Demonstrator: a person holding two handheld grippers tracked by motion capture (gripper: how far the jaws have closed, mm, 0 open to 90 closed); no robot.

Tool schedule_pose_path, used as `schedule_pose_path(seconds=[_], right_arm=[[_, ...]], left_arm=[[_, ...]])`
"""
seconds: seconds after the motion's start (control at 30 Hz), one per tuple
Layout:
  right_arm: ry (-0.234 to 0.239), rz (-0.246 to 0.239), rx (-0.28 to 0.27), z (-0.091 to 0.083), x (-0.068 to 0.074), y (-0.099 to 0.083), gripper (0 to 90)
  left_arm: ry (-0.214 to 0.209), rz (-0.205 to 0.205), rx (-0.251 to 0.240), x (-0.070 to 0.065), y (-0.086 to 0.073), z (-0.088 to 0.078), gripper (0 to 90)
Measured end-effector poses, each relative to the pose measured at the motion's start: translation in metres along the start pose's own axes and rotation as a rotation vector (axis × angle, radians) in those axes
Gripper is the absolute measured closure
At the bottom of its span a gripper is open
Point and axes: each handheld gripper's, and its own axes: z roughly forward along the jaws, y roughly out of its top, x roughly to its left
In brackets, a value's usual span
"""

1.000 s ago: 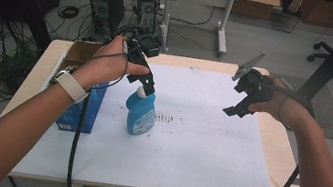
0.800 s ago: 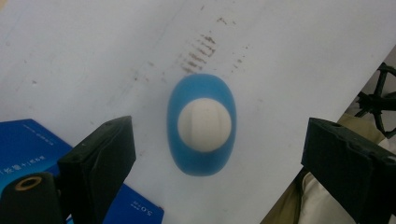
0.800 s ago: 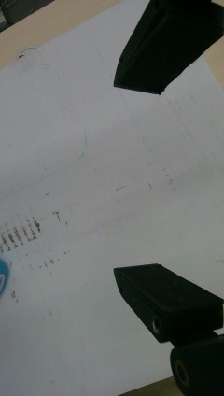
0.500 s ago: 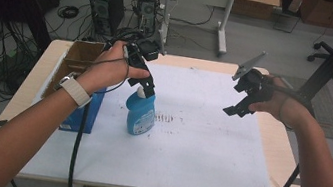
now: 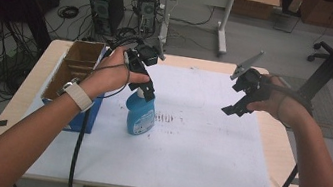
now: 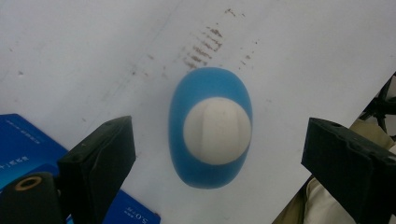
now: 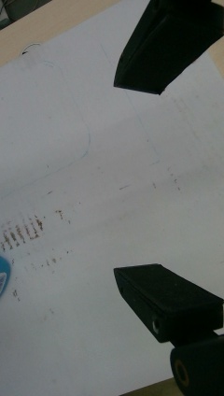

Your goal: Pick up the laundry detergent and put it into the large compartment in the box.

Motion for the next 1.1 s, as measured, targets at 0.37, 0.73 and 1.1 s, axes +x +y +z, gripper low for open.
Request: schedule_pose_path(seconds=[0.37, 0.73, 1.1], right_arm=[[0.008, 0.001, 0.004, 0.004, 0.0, -0.002, 8.6], [0.011, -0.002, 0.004, 0.007, 0.0, -0.001, 8.6], [0.019, -0.001, 0.011, 0.011, 0.0, -0.002, 8.6]], left_arm=[[0.001, -0.006, 0.001, 0.003, -0.004, 0.01, 9.3], [-0.011, -0.007, -0.006, 0.004, -0.005, 0.024, 9.0], [-0.007, -0.013, 0.006, 0.005, -0.007, 0.041, 9.1]])
